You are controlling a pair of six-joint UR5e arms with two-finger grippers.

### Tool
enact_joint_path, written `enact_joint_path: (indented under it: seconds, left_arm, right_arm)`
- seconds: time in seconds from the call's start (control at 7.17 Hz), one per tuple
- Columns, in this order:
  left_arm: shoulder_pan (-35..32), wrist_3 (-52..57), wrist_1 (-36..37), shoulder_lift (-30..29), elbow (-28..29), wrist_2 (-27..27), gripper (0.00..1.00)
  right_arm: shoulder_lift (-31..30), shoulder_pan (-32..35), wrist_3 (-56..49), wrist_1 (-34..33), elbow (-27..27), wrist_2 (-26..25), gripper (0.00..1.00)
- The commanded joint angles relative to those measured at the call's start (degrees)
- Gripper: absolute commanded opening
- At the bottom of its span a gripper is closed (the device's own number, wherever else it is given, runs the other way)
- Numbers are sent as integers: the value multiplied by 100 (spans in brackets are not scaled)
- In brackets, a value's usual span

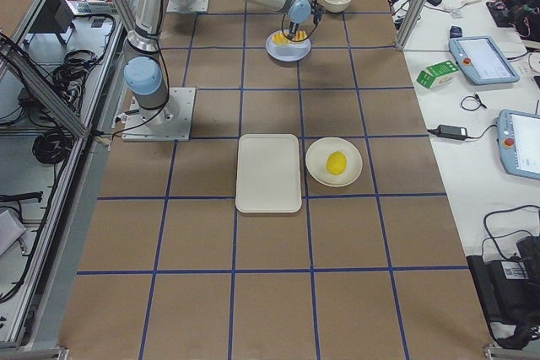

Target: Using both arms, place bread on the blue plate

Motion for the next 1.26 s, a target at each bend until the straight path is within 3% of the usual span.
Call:
enact_joint_path:
  seconds: [0.0, 0.14, 0.28, 0.56, 0.84, 1.12]
  left_arm:
    - [43, 518, -2908, 416, 1540, 759, 100]
    - [60, 683, -4003, 452, 2263, 1040, 100]
    - [78, 885, -4588, 531, 2783, 1104, 100]
    - [16, 887, -4830, 628, 3253, 1105, 100]
    - [-10, 948, -4814, 864, 3132, 1096, 100]
    - [69, 984, -4691, 848, 3123, 1105, 100]
  right_arm:
    - [62, 0, 9, -42, 27, 12, 71]
    - [45, -8, 52, -42, 27, 20, 88]
    - [18, -8, 192, -42, 9, 20, 100]
    - [-296, -61, 264, 80, -52, -102, 100]
    - [-1059, -376, -286, 658, -61, -906, 100]
    - [-1841, -1024, -1246, 1334, -70, -903, 100]
